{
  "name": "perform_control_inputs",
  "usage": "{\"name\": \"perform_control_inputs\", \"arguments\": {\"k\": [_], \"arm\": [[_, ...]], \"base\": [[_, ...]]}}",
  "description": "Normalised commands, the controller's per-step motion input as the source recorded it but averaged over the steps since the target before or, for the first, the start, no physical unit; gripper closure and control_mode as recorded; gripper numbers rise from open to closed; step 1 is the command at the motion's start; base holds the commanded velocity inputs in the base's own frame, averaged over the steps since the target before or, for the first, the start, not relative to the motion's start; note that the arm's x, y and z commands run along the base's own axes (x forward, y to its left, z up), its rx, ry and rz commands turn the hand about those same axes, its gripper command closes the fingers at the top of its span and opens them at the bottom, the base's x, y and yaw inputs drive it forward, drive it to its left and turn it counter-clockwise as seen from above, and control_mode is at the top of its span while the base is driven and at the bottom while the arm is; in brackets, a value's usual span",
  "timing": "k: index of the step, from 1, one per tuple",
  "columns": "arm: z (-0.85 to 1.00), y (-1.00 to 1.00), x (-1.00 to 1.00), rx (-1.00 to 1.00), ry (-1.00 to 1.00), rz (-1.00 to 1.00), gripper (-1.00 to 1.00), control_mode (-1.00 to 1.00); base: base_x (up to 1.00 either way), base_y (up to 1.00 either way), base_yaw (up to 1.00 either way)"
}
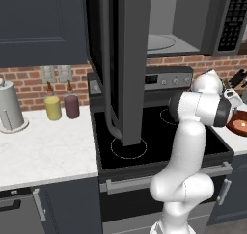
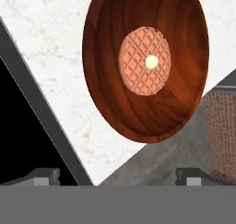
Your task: Open the microwave, place the bowl with waffle inside the microwave, then close the microwave door and turn it on.
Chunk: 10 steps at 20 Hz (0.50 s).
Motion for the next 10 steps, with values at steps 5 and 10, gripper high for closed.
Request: {"name": "perform_control_inputs", "arguments": {"k": [5,10], "arm": [[-0.28,-0.14,0.03,0.0,0.11,0.0,-1.0,-1.0],[-0.36,-0.13,0.13,0.0,0.07,0.0,-1.0,-1.0]], "base": [[0.0,0.0,0.0],[0.0,0.0,0.0]]}}
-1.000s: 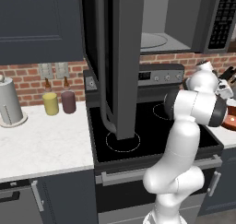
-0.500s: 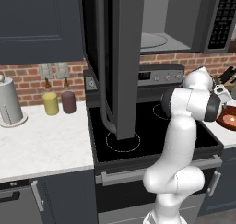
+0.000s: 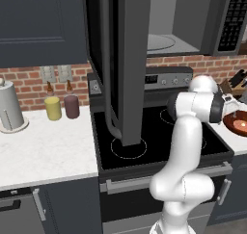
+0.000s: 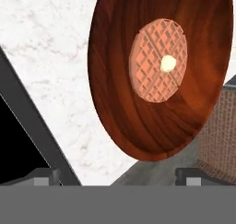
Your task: Open the microwave, place the bowl with waffle inside the microwave, then close the microwave door and turn it on.
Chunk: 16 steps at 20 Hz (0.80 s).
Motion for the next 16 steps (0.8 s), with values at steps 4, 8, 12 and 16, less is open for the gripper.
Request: {"name": "perform_control_inputs", "arguments": {"k": [4,8,12,16], "arm": [[-0.32,-0.1,0.16,0.02,0.0,0.0,-1.0,-1.0],[-0.13,-0.18,0.11,0.03,0.0,0.0,-1.0,-1.0],[-0.01,-0.23,0.1,0.02,0.0,0.0,-1.0,-1.0],[-0.26,-0.08,0.08,0.0,-0.03,0.0,-1.0,-1.0]], "base": [[0.0,0.0,0.0],[0.0,0.0,0.0],[0.0,0.0,0.0],[0.0,0.0,0.0]]}}
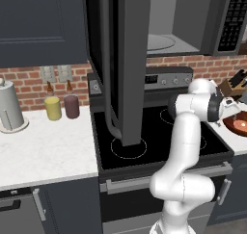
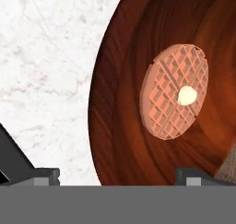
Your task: Open the microwave, place the bowl with waffle inside the microwave, then close the microwave door and turn it on.
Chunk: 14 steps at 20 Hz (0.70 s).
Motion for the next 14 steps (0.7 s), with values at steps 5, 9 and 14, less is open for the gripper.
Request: {"name": "perform_control_inputs", "arguments": {"k": [5,9,14], "arm": [[-0.28,-0.01,0.0,0.0,-0.05,0.0,-1.0,-1.0],[-0.15,-0.01,0.0,0.0,-0.04,0.0,-1.0,-1.0],[-0.08,-0.08,0.0,0.01,-0.02,0.0,-1.0,-1.0]], "base": [[0.0,0.0,0.0],[0.0,0.0,0.0],[0.0,0.0,0.0]]}}
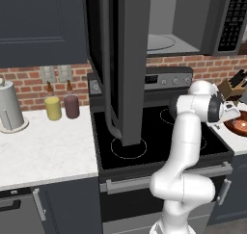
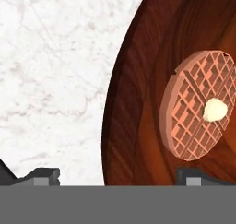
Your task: Open the microwave, place the bowl with waffle inside the microwave, then close the microwave door and turn it on.
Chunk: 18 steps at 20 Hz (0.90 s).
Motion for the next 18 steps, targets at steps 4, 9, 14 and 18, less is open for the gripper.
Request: {"name": "perform_control_inputs", "arguments": {"k": [4,9,14,18], "arm": [[-0.01,0.0,0.03,0.0,0.0,0.0,1.0,-1.0],[0.0,0.0,0.0,0.0,0.0,0.0,1.0,-1.0],[0.0,0.0,0.0,0.0,0.0,0.0,1.0,-1.0],[0.0,0.0,0.0,0.0,0.0,0.0,1.0,-1.0]], "base": [[0.0,0.0,0.0],[0.0,0.0,0.0],[0.0,0.0,0.0],[0.0,0.0,0.0]]}}
